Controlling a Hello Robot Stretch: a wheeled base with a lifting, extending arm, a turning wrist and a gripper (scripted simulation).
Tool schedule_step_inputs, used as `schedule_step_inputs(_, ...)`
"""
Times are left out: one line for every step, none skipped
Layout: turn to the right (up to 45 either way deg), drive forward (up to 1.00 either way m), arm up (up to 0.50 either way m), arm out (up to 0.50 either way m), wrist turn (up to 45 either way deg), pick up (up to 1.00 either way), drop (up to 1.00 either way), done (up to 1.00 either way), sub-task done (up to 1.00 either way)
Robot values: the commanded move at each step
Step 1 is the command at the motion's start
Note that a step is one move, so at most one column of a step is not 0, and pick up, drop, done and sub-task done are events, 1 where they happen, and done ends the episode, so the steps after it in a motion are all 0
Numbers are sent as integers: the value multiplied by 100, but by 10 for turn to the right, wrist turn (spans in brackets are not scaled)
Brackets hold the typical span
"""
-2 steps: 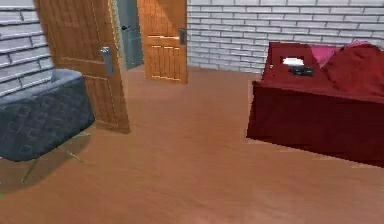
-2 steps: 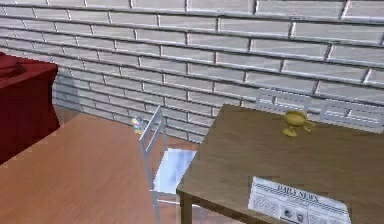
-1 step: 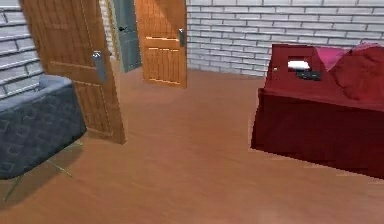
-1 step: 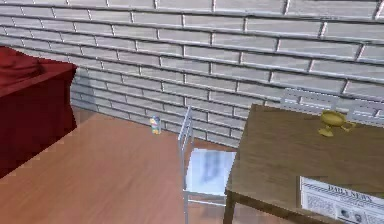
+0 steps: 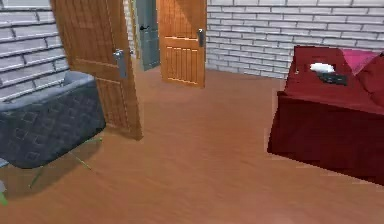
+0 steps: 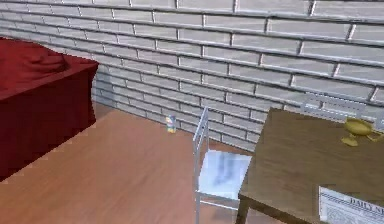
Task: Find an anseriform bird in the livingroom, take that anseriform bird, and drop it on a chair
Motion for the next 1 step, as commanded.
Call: schedule_step_inputs(0, 100, 0, 0, 0, 0, 0, 0, 0)
